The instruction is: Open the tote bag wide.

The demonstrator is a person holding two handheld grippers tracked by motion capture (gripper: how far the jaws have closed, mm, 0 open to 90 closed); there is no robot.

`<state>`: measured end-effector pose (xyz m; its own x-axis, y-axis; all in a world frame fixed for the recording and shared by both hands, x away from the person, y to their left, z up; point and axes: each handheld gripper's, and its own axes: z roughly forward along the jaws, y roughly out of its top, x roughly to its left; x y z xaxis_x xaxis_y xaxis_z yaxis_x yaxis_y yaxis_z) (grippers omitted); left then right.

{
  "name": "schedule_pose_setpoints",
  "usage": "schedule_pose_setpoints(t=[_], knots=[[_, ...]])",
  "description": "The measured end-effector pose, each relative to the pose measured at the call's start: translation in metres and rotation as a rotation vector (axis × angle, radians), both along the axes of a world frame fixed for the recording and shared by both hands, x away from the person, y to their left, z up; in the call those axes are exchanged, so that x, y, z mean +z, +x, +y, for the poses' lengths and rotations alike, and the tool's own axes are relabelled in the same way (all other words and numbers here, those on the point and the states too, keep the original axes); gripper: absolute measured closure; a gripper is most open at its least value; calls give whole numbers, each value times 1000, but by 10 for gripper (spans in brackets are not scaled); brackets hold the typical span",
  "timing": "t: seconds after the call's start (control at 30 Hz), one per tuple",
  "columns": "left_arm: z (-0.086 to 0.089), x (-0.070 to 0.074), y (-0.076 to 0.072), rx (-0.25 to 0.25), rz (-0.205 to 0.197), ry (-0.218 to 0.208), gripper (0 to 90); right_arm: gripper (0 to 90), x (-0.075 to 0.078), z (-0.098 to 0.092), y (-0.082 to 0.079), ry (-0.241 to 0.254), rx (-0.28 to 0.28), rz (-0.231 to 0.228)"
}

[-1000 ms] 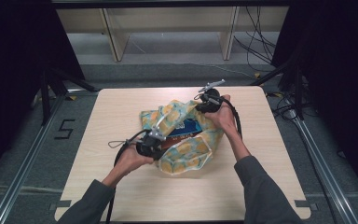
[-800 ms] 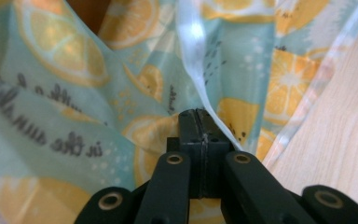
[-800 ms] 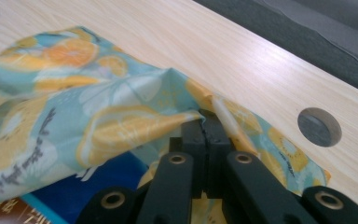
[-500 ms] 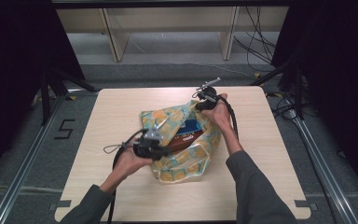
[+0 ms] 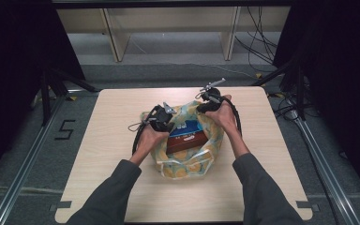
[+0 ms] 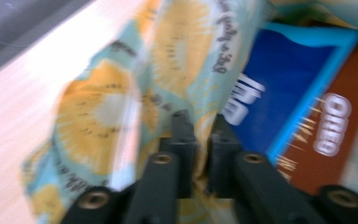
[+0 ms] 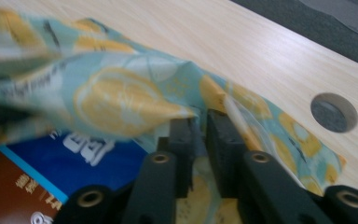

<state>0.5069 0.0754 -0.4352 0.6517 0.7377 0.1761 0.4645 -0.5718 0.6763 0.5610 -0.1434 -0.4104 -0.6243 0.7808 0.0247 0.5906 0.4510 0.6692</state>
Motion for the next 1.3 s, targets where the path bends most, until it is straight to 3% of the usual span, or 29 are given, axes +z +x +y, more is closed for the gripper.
schedule_pose_setpoints(t=[0.03, 0.07, 0.13, 0.23, 0.27, 0.3, 0.33, 0.4, 0.43, 0.47, 0.53, 0.6, 0.63, 0.67, 0.7, 0.73, 0.77, 0.8, 0.83, 0.87, 1.03, 1.07, 1.1, 1.17, 1.2, 1.23, 1.27, 1.3], knots=[[3, 1, 3, 9, -2, -28, 867, 743, -1, -1, 0, -15, 4, -12], [3, 1, 3, 9, -2, -28, 873, 743, -1, -1, 0, -15, 4, -12], [11, 8, 10, 26, 10, -60, 877, 642, 10, -4, -7, 3, -10, -13], [14, 13, 13, 27, 0, -58, 879, 593, 22, -2, -18, 24, -4, -21], [16, 15, 14, 28, 9, -63, 879, 580, 28, -1, -25, 29, 7, -39], [19, 17, 17, 35, 14, -75, 880, 578, 36, 4, -41, 53, 80, -75], [20, 17, 18, 40, 16, -76, 880, 570, 38, 7, -50, 44, 99, -59], [22, 18, 21, 50, 26, -79, 880, 562, 30, 16, -65, -22, 110, -55], [24, 18, 22, 58, 25, -84, 880, 564, 24, 18, -69, -82, 134, -47], [26, 18, 23, 56, 18, -76, 880, 582, 15, 20, -73, -84, 144, -33], [30, 16, 25, 63, 35, -86, 880, 663, -2, 19, -75, -124, 209, 31], [35, 13, 28, 70, 41, -81, 881, 778, -16, 14, -73, -197, 201, 48], [35, 13, 28, 70, 41, -81, 882, 822, -19, 10, -70, -273, 177, 30], [37, 12, 29, 76, 48, -98, 882, 822, -19, 10, -70, -273, 177, 30], [43, 10, 30, 78, 56, -96, 883, 879, -20, 0, -63, -385, 72, -42], [43, 10, 30, 78, 56, -96, 882, 879, -20, 0, -63, -385, 72, -42], [46, 7, 33, 77, 66, -106, 882, 895, -17, -14, -51, -407, 20, -63], [46, 7, 33, 77, 66, -106, 882, 895, -17, -14, -51, -407, 20, -63], [46, 5, 33, 79, 70, -107, 882, 899, -19, -23, -42, -443, -26, -60], [46, 5, 33, 72, 73, -90, 882, 899, -22, -27, -38, -440, -37, -44], [47, 2, 34, 70, 72, -95, 878, 887, -28, -42, -28, -366, -55, 32], [48, 2, 35, 72, 79, -82, 878, 859, -26, -44, -29, -333, -61, 35], [48, 1, 35, 85, 83, -121, 878, 851, -21, -46, -30, -277, -45, 20], [47, 2, 36, 74, 90, -124, 879, 847, -8, -42, -42, -154, 14, -6], [47, 2, 36, 74, 90, -124, 879, 847, -8, -42, -42, -154, 14, -6], [44, 2, 36, 86, 86, -141, 879, 848, -2, -36, -50, -110, 49, -22], [44, 3, 37, 70, 93, -121, 880, 852, 3, -29, -58, -41, 82, -15], [42, 3, 37, 77, 105, -152, 881, 854, 8, -12, -71, 14, 125, -4]])
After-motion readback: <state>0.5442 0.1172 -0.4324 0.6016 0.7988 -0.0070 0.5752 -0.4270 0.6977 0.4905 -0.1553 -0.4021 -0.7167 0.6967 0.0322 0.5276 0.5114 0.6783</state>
